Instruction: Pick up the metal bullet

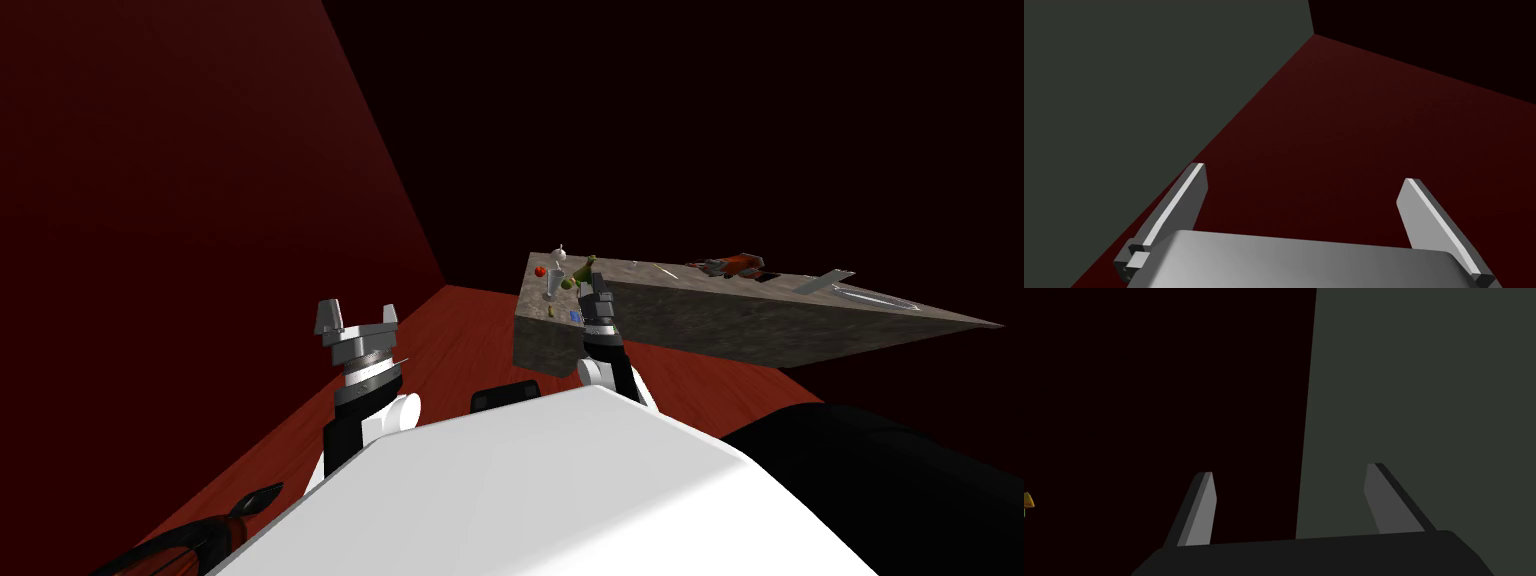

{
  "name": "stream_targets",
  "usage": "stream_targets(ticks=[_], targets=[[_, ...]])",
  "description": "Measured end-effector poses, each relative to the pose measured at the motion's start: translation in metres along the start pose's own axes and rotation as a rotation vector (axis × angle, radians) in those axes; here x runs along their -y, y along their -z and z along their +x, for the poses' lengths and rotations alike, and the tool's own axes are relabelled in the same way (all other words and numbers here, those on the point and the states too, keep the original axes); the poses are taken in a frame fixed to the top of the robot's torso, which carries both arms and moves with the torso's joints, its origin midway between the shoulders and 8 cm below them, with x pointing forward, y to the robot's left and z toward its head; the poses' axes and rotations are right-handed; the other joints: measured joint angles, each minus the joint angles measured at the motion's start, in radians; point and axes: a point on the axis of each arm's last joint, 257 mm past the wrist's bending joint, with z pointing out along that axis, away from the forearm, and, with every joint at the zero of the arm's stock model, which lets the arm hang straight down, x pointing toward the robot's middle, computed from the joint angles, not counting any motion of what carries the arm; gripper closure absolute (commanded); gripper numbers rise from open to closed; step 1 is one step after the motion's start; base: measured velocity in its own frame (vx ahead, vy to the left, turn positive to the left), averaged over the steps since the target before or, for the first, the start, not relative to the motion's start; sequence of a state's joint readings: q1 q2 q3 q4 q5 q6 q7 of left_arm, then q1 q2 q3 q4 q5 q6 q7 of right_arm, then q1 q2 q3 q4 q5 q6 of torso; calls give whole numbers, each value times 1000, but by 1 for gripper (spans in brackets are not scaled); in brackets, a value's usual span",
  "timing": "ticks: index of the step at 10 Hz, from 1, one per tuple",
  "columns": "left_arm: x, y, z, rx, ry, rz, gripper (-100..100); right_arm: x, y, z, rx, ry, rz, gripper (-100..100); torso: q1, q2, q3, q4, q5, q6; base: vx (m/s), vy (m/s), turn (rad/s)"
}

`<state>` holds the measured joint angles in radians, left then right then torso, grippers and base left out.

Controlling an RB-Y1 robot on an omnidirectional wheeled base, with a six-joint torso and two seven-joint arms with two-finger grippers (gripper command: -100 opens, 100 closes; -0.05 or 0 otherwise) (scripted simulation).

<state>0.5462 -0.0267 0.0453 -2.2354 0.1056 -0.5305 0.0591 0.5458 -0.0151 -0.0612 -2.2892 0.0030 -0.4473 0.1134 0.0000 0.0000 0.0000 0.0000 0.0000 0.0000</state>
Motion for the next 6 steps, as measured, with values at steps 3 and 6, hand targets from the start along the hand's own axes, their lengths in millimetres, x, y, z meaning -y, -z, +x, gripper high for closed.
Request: stream_targets(ticks=[3, 6], targets=[[0, 0, 0, 0, 0, 0, 0, 12, 2, 2, -51, 22, 41, -100, 4, 0, 0, 0, 1, 0, -1, 69, -34], [0, 0, 0, 0, 0, 0, 0, 39, 10, -2, -110, 48, 136, -100, 6, -1, 0, 0, 1, 0, 8, 90, -40]])
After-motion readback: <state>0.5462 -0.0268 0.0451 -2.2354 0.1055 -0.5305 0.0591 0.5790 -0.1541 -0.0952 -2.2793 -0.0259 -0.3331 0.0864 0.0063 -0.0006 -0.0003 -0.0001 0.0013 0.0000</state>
